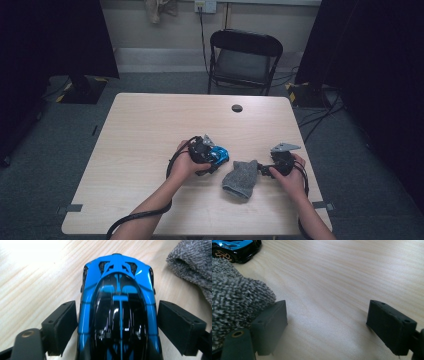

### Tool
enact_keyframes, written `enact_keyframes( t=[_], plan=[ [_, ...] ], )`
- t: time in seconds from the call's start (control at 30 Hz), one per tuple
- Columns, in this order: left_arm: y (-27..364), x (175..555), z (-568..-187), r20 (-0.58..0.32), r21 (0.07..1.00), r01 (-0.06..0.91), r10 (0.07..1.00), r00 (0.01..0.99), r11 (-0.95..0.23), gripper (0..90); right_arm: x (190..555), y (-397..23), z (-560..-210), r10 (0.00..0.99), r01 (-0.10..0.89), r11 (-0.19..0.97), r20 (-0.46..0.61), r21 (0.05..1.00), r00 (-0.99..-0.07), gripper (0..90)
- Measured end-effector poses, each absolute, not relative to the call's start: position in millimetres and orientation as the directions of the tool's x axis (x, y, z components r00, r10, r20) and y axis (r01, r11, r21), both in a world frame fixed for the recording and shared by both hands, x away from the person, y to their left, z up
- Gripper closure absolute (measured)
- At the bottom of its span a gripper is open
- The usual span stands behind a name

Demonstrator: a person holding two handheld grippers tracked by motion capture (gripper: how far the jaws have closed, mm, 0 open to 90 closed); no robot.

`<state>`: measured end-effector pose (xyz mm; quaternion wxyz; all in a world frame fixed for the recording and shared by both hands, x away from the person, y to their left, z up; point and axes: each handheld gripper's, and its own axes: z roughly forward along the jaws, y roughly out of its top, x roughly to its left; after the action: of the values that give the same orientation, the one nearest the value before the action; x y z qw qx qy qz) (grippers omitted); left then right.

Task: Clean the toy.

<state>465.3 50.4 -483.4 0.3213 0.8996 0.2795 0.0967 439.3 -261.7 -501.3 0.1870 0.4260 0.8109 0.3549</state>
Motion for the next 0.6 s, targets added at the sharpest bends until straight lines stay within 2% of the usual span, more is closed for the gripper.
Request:
enact_keyframes(
  t=[0.17,0.23,0.27,0.6],
  plan=[
    [45.8,466.0,-488.8,-0.015,0.636,0.454,0.578,0.816,-0.624,16.5,439.3,-261.7,-501.3,0.824,0.558,0.385,-0.001,0.735,-0.567,16.0],
    [47.0,465.6,-487.8,-0.009,0.644,0.446,0.578,0.816,-0.621,24.5,439.3,-261.7,-501.3,0.824,0.558,0.385,-0.001,0.735,-0.567,16.0],
    [47.7,465.2,-487.9,-0.015,0.644,0.45,0.578,0.816,-0.619,25.1,439.3,-261.7,-501.3,0.824,0.558,0.385,-0.001,0.735,-0.567,16.0],
    [53.9,462.3,-483.0,-0.009,0.625,0.448,0.568,0.823,-0.64,26.0,439.5,-261.6,-501.3,0.824,0.559,0.385,0.0,0.734,-0.567,16.0]
  ],
)
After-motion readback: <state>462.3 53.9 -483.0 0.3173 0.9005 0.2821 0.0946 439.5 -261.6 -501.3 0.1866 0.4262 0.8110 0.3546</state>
